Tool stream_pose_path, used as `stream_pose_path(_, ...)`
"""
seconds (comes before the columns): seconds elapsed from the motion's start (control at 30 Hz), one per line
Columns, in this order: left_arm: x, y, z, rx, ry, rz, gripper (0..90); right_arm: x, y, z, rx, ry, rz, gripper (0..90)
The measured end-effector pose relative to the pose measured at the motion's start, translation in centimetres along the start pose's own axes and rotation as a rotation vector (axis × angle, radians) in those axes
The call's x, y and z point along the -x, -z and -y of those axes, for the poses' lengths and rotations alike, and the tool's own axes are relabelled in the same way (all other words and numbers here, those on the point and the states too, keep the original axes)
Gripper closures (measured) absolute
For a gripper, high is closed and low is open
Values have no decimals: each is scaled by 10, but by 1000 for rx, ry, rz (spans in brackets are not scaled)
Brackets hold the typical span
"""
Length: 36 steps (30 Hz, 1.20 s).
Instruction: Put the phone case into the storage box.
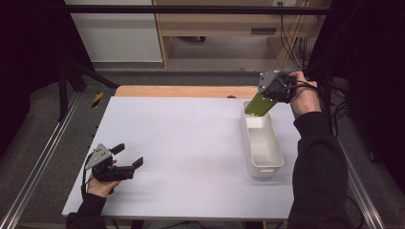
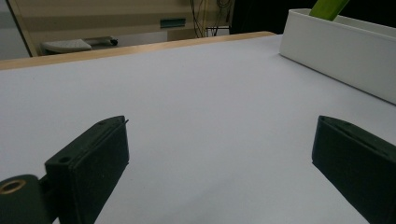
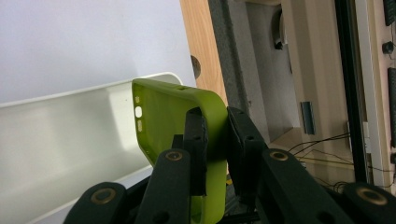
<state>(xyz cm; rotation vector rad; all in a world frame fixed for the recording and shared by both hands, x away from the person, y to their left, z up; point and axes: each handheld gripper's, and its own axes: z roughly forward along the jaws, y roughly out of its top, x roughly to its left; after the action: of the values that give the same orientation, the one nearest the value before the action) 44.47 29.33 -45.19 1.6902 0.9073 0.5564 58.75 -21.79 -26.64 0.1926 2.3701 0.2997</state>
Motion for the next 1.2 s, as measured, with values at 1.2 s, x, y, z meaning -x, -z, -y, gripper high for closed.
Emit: stream_pose_path(1.2, -1, -2, 2, -18, -6, 0, 33, 7, -37, -1, -26, 101, -50, 794)
